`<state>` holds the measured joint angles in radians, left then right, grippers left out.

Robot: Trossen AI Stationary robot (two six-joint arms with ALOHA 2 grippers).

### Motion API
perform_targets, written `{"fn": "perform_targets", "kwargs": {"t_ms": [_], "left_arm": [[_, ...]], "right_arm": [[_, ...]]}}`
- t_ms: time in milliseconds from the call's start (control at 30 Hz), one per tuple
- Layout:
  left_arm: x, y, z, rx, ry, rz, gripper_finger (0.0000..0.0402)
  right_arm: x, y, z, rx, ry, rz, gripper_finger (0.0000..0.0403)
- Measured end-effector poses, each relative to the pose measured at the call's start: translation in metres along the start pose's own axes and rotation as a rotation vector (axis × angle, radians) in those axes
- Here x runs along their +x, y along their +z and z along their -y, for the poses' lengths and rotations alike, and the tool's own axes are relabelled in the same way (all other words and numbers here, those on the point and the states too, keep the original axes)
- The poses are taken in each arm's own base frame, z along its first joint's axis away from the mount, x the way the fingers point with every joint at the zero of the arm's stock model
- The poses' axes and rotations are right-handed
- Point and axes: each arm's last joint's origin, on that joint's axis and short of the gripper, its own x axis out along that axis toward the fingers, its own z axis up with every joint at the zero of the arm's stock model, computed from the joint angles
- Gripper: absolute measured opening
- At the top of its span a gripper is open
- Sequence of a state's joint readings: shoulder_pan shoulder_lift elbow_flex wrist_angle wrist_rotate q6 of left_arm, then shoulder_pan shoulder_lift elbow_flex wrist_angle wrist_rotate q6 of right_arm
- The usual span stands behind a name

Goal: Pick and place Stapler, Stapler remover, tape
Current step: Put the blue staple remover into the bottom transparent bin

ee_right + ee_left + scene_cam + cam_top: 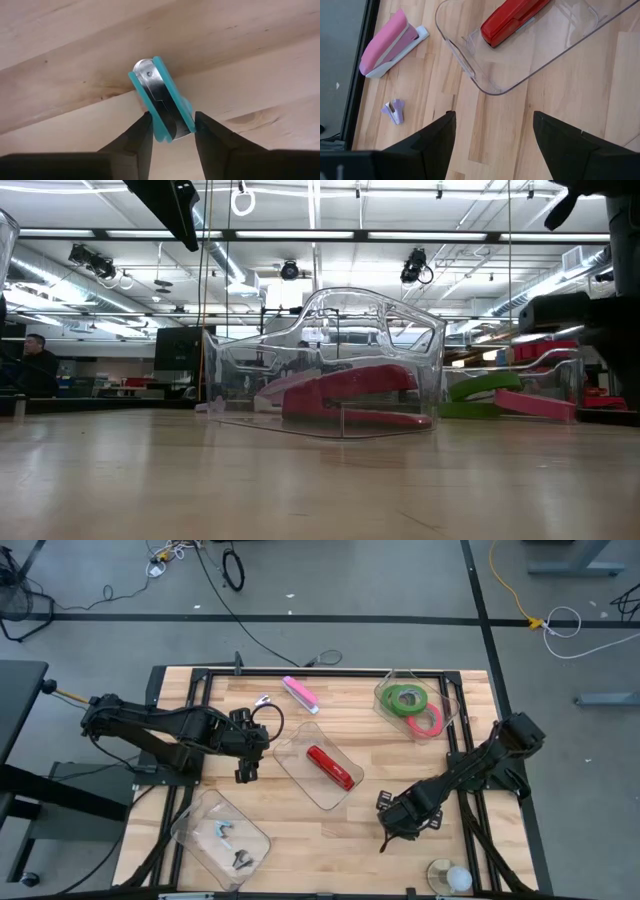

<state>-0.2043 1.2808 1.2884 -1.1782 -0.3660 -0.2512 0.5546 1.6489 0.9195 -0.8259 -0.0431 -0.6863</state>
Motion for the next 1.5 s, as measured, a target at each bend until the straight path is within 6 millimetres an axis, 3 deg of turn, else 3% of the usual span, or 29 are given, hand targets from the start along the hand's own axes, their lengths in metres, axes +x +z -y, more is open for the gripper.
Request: {"fn": "perform_targets", "kwargs": {"t_ms": [367, 833, 1067, 1500], "left_arm": [[0.0, 0.0, 0.0, 0.0, 0.0, 0.0, 0.0265], [0.0, 0.004, 0.001, -0.017, -0.011, 0.042, 0.0265], [-0.001, 0.017, 0.004, -0.066, -0.047, 0.17, 0.0265], [-0.013, 0.05, 0.008, -0.08, -0.101, 0.51, 0.0265]], "right_arm": [[-0.034, -0.002, -0.001, 0.106, -0.123, 0.16, 0.0128], [-0.096, -0.027, 0.018, 0.49, -0.549, 0.395, 0.0128], [-0.111, -0.038, 0.04, 0.738, -0.667, 0.561, 0.0128], [-0.142, -0.054, 0.073, 1.018, -0.83, 0.965, 0.0128]]}}
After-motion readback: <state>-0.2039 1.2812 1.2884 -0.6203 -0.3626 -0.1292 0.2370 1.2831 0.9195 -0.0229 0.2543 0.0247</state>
